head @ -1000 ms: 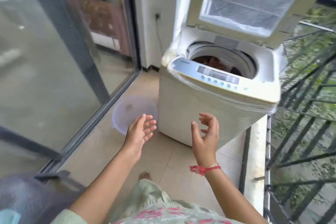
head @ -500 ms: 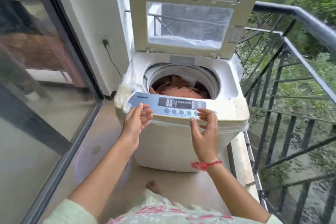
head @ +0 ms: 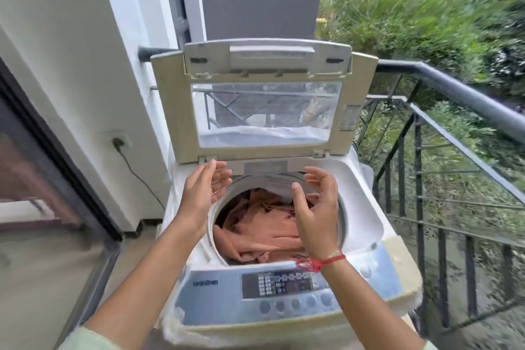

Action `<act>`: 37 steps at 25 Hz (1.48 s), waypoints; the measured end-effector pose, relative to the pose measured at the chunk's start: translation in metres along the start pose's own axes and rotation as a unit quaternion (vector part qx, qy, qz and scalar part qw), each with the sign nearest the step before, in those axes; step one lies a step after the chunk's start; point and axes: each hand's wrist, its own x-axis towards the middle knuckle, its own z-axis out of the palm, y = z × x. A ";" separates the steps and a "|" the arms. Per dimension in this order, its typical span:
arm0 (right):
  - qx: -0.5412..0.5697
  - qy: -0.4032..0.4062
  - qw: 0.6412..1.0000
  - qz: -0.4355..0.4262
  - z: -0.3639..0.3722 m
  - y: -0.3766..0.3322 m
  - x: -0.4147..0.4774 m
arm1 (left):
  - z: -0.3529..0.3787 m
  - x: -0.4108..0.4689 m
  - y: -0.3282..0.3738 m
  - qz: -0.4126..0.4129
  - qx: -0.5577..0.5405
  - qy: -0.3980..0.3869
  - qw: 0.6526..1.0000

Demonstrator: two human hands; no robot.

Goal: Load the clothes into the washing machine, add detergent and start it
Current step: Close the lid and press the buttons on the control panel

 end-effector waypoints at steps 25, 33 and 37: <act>-0.447 -0.150 0.865 -0.171 0.105 0.004 0.319 | 0.072 0.226 0.161 0.318 0.671 0.079 0.665; -0.454 -0.125 0.856 -0.214 0.080 -0.014 0.285 | 0.060 0.177 0.148 0.328 0.669 0.060 0.664; -0.440 -0.223 0.843 -0.216 0.038 -0.044 0.252 | 0.047 0.114 0.121 0.342 0.680 0.066 0.645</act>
